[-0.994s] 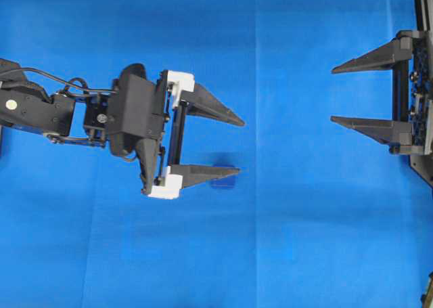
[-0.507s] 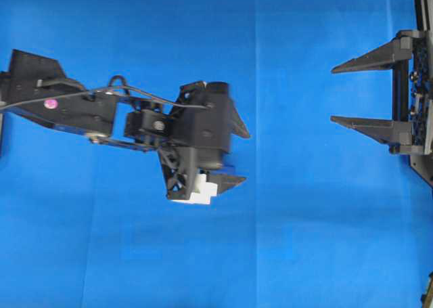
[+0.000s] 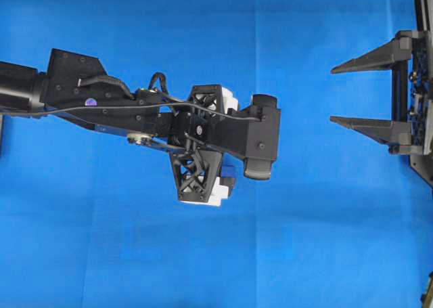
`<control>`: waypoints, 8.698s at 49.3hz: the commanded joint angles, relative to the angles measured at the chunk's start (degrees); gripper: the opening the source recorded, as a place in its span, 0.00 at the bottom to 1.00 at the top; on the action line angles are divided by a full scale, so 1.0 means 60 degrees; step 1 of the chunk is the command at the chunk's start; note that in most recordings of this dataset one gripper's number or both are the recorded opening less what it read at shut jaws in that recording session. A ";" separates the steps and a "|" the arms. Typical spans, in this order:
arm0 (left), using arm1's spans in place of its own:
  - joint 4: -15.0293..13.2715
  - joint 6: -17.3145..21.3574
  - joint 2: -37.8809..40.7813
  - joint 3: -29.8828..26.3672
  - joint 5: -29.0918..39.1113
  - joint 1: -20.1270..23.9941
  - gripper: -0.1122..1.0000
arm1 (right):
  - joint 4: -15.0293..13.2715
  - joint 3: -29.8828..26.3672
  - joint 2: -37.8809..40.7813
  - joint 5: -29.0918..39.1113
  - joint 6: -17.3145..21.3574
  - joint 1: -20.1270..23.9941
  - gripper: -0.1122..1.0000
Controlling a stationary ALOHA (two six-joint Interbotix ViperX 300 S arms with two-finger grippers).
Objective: Handover the blue block to the right arm after grasping it with the left arm, then place it in the designated position.
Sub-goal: 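Lower the open left gripper over the blue cube, then close the left gripper on the blue cube, then lift the blue cube with the left gripper toward the center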
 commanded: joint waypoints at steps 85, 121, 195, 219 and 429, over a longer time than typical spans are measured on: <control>0.0015 -0.0029 0.0161 0.0615 -0.1230 -0.0117 0.92 | 0.0000 -0.0249 0.0205 -0.0073 0.0000 -0.0015 0.97; 0.0029 -0.0688 0.1611 0.1436 -0.2871 -0.0176 0.92 | 0.0000 -0.0234 0.0381 -0.0117 0.0000 -0.0029 0.97; 0.0029 -0.0571 0.1787 0.1113 -0.2183 -0.0132 0.51 | 0.0000 -0.0234 0.0410 -0.0073 0.0000 -0.0044 0.97; 0.0073 -0.0557 0.0190 0.0337 -0.0542 -0.0088 0.51 | 0.0000 -0.0249 0.0410 -0.0059 0.0000 -0.0029 0.97; 0.0044 -0.0483 -0.3882 0.6006 -0.9932 0.0630 0.51 | -0.3926 -0.0557 0.0425 -0.0205 -0.2402 0.0015 0.95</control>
